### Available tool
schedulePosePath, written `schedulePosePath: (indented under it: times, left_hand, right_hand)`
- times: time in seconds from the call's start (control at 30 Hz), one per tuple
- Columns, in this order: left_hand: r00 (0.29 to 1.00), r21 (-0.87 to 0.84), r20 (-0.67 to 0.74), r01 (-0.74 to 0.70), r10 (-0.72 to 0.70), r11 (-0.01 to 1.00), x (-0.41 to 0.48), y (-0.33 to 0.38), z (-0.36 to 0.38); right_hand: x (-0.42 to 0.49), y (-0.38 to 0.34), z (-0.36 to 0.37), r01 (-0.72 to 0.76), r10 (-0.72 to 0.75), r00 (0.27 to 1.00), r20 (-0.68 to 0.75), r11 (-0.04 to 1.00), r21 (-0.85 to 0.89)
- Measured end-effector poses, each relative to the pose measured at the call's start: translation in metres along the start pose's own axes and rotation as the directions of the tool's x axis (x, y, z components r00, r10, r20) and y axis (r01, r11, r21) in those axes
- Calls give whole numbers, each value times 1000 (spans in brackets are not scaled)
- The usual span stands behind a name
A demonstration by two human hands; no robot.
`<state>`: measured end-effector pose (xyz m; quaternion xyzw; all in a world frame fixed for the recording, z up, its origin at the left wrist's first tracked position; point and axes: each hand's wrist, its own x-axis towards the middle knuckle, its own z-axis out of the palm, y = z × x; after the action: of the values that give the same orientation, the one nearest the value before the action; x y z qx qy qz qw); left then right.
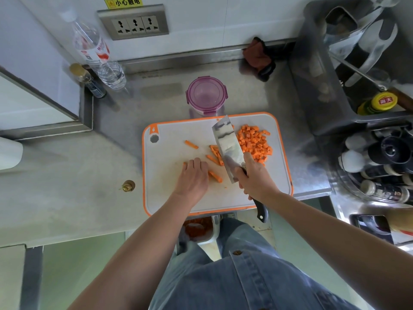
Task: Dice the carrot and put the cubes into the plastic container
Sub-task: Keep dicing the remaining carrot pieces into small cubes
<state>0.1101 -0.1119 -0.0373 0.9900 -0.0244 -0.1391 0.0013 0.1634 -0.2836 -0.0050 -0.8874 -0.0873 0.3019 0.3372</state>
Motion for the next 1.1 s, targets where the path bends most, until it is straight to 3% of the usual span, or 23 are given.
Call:
schedulePosePath:
  times: [0.13, 0.37, 0.5, 0.6, 0.7, 0.87, 0.97, 1.1]
  left_hand:
    - [1000, 3, -26, -8, 8, 1000, 1, -2, 2]
    - [998, 46, 52, 36, -39, 998, 4, 6, 2]
    - [993, -140, -6, 117, -119, 983, 8, 5, 2]
    - [975, -417, -87, 149, -203, 896, 8, -2, -1]
    - [944, -571, -121, 188, -308, 799, 5, -12, -5]
    - [880, -617, -67, 334, -470, 712, -11, -39, 0]
    - [798, -636, -10, 460, -603, 620, -24, -53, 5]
    - [742, -624, 36, 540, -669, 565, -35, -63, 12]
  right_hand:
    - [1, 2, -1, -20, 20, 1000, -7, 1000, 18]
    - [-1, 0, -3, -29, 29, 1000, -2, 1000, 9]
    - [0, 2, -3, -37, 37, 999, -11, 999, 23]
    - [0, 1, -5, -39, 40, 999, -19, 998, 41]
    - [1, -4, -4, -20, 21, 1000, -18, 998, 54]
    - [2, -23, 10, 48, -50, 998, 35, 997, 56]
    - [0, -34, 28, 161, -158, 983, 96, 987, -18]
    - [-7, -39, 57, 249, -226, 951, 213, 964, -90]
